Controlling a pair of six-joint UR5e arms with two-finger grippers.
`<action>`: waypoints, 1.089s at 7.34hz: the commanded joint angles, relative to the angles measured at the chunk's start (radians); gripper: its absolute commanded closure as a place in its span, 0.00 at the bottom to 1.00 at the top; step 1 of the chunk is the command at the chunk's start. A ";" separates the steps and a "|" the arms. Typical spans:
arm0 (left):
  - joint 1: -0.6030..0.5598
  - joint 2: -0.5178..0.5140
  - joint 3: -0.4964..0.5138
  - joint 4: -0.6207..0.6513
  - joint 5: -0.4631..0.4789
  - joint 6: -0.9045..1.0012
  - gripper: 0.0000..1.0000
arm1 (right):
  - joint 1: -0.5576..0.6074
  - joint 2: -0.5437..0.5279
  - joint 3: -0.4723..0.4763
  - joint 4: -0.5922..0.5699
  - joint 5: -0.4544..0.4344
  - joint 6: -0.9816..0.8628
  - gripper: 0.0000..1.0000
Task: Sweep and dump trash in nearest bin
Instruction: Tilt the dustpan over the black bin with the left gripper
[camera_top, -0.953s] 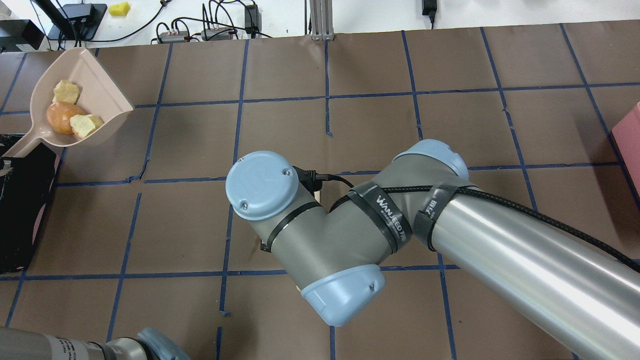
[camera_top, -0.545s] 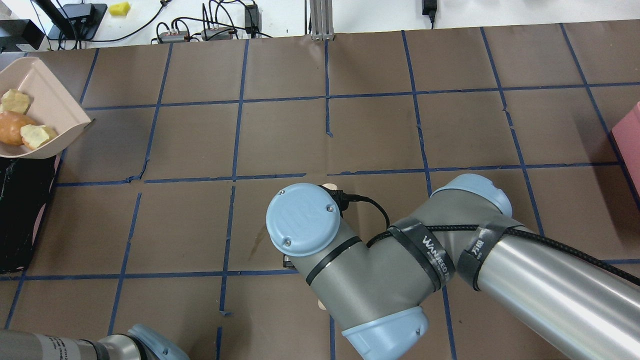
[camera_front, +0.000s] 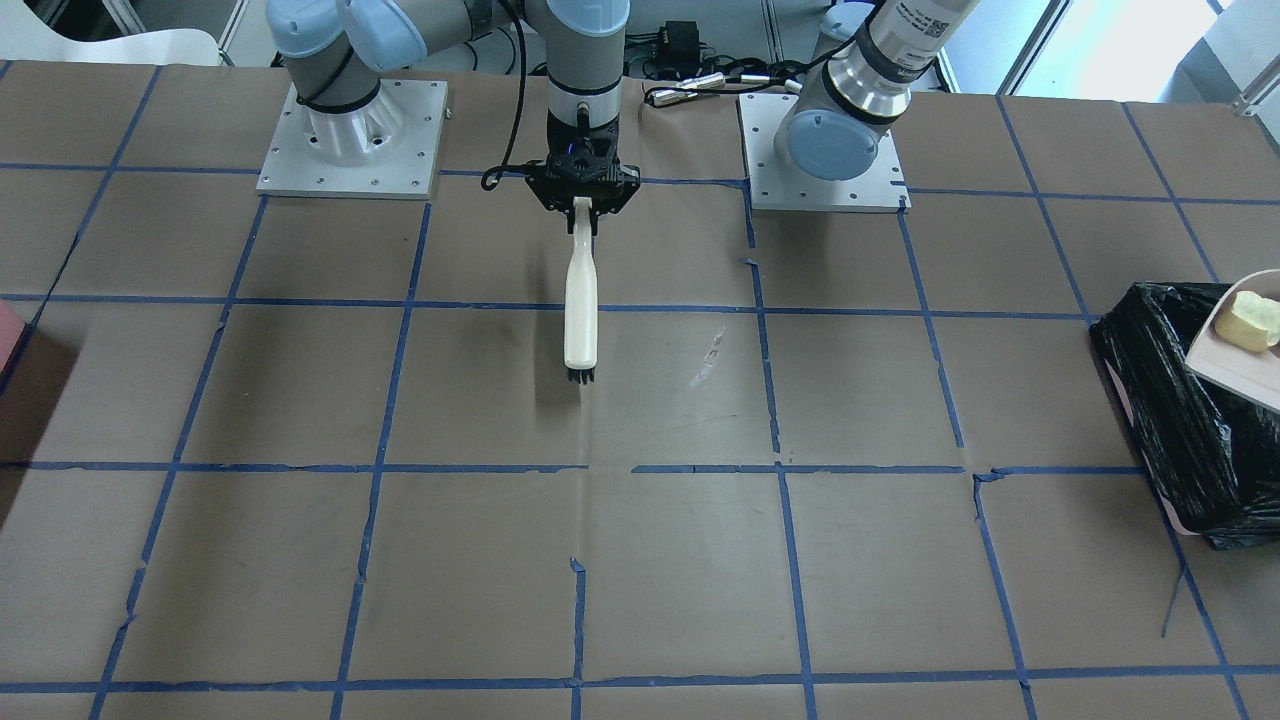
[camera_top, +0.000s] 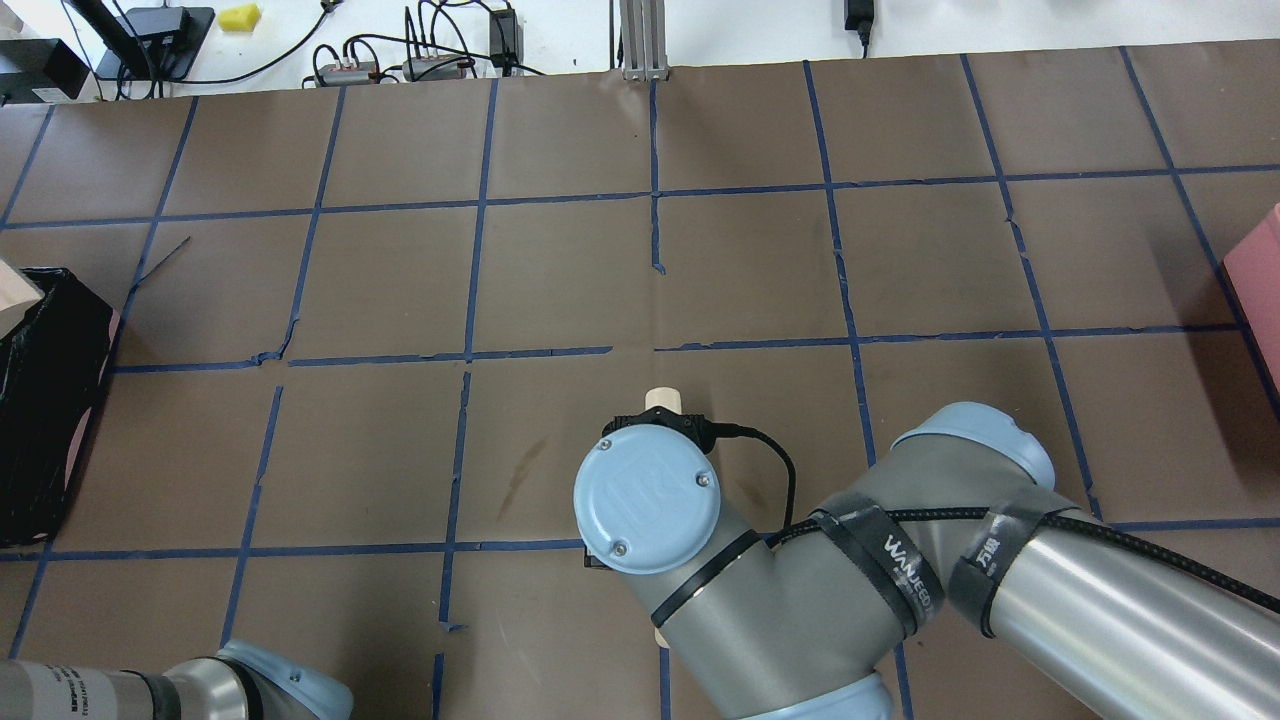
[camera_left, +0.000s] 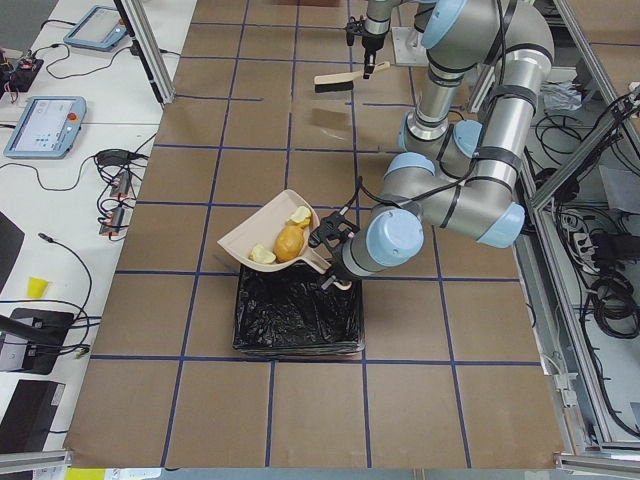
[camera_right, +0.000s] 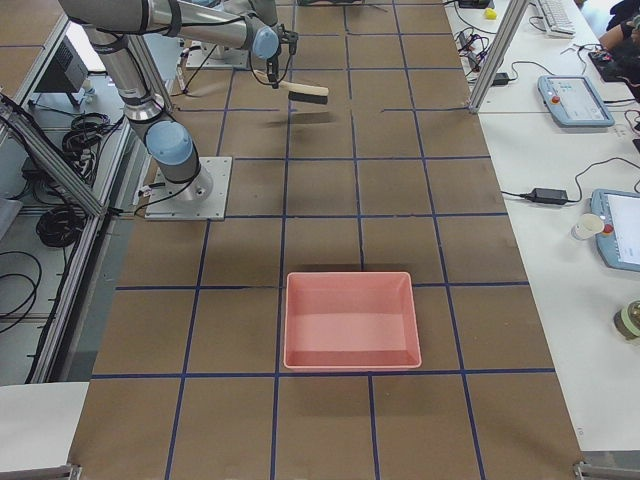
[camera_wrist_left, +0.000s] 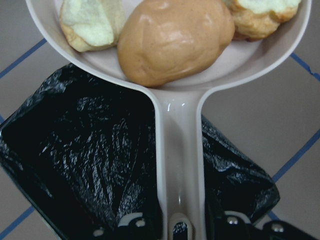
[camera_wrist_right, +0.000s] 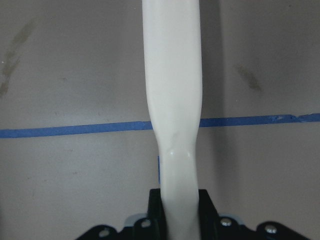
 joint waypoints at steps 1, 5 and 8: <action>0.040 -0.019 0.039 0.055 0.089 0.004 0.97 | -0.005 0.007 0.029 -0.044 0.007 -0.076 0.89; 0.032 -0.031 0.031 0.220 0.259 0.003 0.96 | -0.006 0.007 0.059 -0.050 0.007 -0.109 0.89; -0.058 -0.045 0.034 0.274 0.421 -0.002 0.96 | -0.005 0.045 0.061 -0.109 0.010 -0.071 0.89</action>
